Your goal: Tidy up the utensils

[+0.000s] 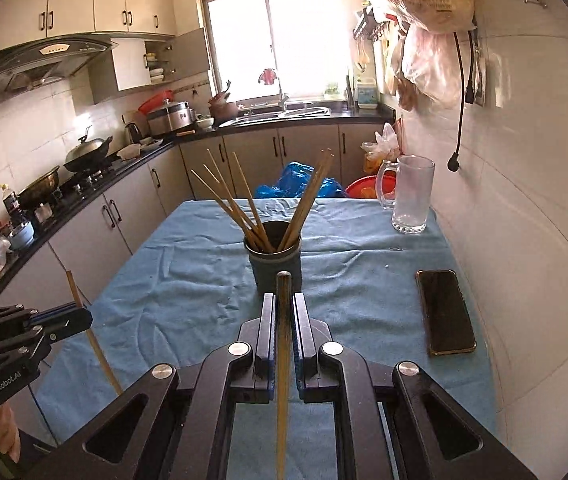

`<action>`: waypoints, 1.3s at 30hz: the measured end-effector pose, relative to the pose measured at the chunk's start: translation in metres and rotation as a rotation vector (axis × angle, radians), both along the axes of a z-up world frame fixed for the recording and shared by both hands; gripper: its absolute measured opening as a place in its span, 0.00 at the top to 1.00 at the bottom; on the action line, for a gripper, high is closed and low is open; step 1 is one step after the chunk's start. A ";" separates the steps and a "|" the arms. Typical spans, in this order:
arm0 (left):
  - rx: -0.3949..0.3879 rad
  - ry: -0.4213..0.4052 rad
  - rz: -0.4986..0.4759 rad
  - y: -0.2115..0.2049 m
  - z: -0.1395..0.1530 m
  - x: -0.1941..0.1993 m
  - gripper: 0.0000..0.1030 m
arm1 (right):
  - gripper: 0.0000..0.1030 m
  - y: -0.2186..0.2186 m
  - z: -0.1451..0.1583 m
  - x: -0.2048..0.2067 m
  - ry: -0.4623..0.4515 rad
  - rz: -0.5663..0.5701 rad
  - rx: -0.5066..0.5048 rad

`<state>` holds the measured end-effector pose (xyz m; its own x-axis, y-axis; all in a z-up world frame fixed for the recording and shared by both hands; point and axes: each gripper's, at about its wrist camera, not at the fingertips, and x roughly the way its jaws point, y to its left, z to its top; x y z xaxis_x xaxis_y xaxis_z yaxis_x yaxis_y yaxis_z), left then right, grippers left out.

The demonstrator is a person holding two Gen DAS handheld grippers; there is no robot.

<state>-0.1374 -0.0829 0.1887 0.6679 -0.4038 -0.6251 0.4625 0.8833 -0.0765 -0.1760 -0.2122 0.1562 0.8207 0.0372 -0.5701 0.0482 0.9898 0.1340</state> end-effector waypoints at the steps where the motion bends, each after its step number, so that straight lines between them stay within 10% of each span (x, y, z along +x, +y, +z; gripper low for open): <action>1: -0.002 -0.003 -0.002 0.000 0.001 -0.002 0.94 | 0.93 0.000 0.001 -0.003 -0.003 0.002 0.003; 39: 0.059 -0.100 -0.014 -0.027 0.051 0.017 0.94 | 0.93 -0.009 0.042 0.008 -0.155 -0.019 0.077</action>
<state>-0.1202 -0.1100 0.2395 0.7228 -0.3777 -0.5787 0.4772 0.8785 0.0226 -0.1679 -0.2217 0.1979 0.8994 0.0596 -0.4330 0.0394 0.9756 0.2162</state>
